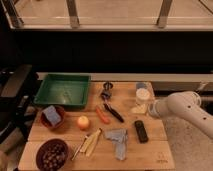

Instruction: Place banana in plastic cup

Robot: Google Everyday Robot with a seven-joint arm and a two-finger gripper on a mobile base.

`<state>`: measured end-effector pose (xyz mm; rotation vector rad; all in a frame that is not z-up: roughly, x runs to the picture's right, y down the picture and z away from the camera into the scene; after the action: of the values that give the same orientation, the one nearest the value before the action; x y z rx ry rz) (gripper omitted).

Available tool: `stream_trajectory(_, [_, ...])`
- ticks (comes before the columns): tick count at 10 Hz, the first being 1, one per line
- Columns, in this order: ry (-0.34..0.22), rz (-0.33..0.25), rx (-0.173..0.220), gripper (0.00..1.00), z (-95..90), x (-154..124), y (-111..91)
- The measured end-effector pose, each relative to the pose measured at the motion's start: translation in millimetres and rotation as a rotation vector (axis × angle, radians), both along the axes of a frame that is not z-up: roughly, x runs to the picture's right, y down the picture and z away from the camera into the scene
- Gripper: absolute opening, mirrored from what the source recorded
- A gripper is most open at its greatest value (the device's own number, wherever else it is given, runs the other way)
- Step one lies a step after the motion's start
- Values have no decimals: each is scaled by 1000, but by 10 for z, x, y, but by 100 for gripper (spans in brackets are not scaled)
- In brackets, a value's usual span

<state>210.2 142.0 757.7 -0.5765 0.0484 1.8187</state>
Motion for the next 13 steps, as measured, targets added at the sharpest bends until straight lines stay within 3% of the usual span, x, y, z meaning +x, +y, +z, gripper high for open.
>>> stream_trajectory(6, [-149,-89,-54,80,-189,-1091,321])
stream_trajectory(8, [-246,-160,-50,80,-348,-1560,473])
stream_trajectory(13, [-257,-176,-43,80,-377,-1621,503])
